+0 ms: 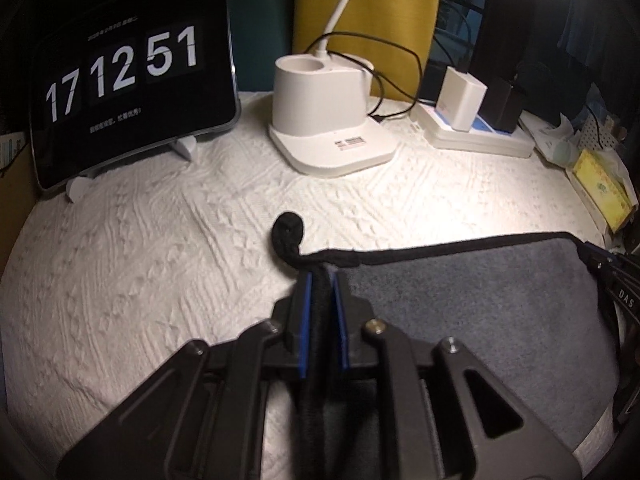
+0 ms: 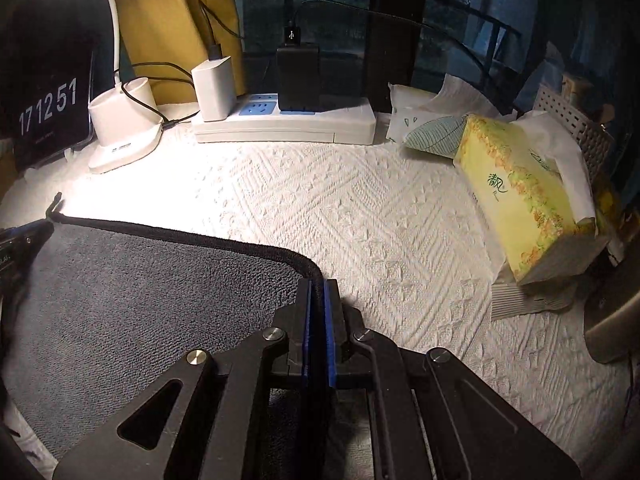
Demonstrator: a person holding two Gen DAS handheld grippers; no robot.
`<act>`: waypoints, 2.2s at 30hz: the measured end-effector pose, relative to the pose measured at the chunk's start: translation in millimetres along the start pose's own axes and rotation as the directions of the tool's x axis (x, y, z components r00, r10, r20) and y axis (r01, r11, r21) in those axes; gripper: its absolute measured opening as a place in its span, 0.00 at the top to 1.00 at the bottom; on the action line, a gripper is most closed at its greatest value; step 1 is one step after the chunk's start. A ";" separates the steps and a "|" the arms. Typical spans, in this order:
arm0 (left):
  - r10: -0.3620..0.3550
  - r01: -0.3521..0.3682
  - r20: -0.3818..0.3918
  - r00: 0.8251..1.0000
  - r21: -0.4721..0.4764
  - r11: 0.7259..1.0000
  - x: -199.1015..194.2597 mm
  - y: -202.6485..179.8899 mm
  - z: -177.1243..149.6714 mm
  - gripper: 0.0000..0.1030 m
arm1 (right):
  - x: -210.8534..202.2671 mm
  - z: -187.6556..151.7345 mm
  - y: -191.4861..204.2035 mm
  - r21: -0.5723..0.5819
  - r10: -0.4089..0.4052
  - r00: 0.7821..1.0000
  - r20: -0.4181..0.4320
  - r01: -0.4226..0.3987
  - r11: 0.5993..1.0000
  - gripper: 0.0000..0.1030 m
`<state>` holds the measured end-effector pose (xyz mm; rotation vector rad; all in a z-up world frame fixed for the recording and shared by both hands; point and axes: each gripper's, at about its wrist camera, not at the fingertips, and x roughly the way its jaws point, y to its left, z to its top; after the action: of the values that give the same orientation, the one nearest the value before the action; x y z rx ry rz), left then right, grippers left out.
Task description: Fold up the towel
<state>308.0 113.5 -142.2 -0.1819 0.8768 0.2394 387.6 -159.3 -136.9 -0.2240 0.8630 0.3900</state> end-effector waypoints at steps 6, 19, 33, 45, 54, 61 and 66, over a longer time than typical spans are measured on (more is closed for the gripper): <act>-0.005 0.005 -0.006 1.000 0.004 1.000 1.7 0.0 1.4 0.87 | 0.1 0.2 -0.3 0.000 0.002 1.000 0.001 -0.002 1.000 0.94; -0.030 0.030 0.021 0.999 -0.023 0.999 -10.7 -1.0 6.7 0.80 | -1.1 -0.2 -7.9 0.041 -0.006 1.000 -0.005 0.006 0.999 0.72; -0.030 0.032 0.061 0.998 -0.037 0.999 -38.8 -3.7 3.2 0.78 | -26.6 1.9 -0.6 0.038 -0.009 0.999 0.035 0.007 0.999 0.64; -0.052 0.057 0.104 0.993 -0.040 0.998 -76.9 -5.1 -4.6 0.52 | -66.5 -3.4 6.7 0.043 -0.017 0.996 0.089 0.013 0.999 0.50; -0.085 0.092 0.136 0.987 -0.045 0.995 -107.5 -2.3 -17.3 0.27 | -96.3 -13.1 16.1 0.041 -0.019 0.992 0.122 0.014 0.999 0.50; -0.095 0.102 0.149 0.984 -0.044 0.994 -126.6 -0.2 -31.6 0.27 | -120.0 -23.6 24.1 0.037 -0.023 0.989 0.146 0.018 0.999 0.49; -0.102 0.110 0.159 0.982 -0.044 0.993 -139.7 1.4 -41.5 0.27 | -132.8 -31.9 28.1 0.038 -0.025 0.988 0.154 0.019 0.999 0.49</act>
<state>191.0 85.8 -59.8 -0.2553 0.7032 0.1749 275.9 -177.1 -55.3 -0.1675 0.7138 0.3659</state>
